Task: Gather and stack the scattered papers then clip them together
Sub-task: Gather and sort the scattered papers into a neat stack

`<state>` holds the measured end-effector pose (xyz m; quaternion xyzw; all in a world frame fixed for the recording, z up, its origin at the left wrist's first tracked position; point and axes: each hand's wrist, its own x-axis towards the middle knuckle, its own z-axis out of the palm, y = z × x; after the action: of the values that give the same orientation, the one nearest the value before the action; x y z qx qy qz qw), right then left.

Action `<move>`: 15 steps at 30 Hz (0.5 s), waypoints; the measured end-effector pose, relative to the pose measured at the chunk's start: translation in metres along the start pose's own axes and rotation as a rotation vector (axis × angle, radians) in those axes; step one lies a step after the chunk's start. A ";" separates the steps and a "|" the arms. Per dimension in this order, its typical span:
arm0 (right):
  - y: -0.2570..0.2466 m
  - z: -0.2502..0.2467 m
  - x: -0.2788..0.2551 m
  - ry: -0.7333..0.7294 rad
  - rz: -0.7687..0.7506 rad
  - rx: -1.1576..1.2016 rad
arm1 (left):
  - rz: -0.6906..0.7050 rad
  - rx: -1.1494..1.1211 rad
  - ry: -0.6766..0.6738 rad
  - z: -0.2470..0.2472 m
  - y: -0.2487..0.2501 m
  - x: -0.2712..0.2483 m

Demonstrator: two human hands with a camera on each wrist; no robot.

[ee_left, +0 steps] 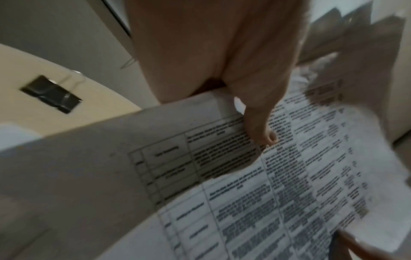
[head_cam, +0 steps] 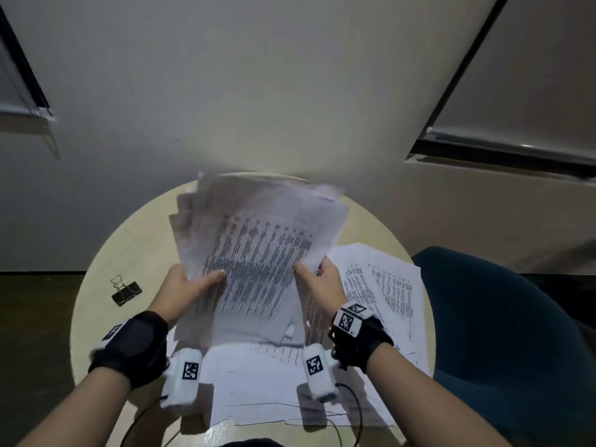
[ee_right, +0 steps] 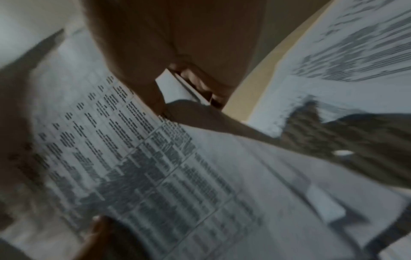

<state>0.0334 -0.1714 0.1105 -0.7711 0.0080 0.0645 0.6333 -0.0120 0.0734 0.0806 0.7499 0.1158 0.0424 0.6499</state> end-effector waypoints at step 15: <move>-0.013 -0.008 0.002 0.079 -0.062 0.059 | 0.040 -0.226 -0.049 0.025 0.003 -0.007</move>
<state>0.0375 -0.1766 0.1243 -0.7541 0.0109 0.0141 0.6565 -0.0126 0.0473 0.0804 0.6750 0.0792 0.0498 0.7318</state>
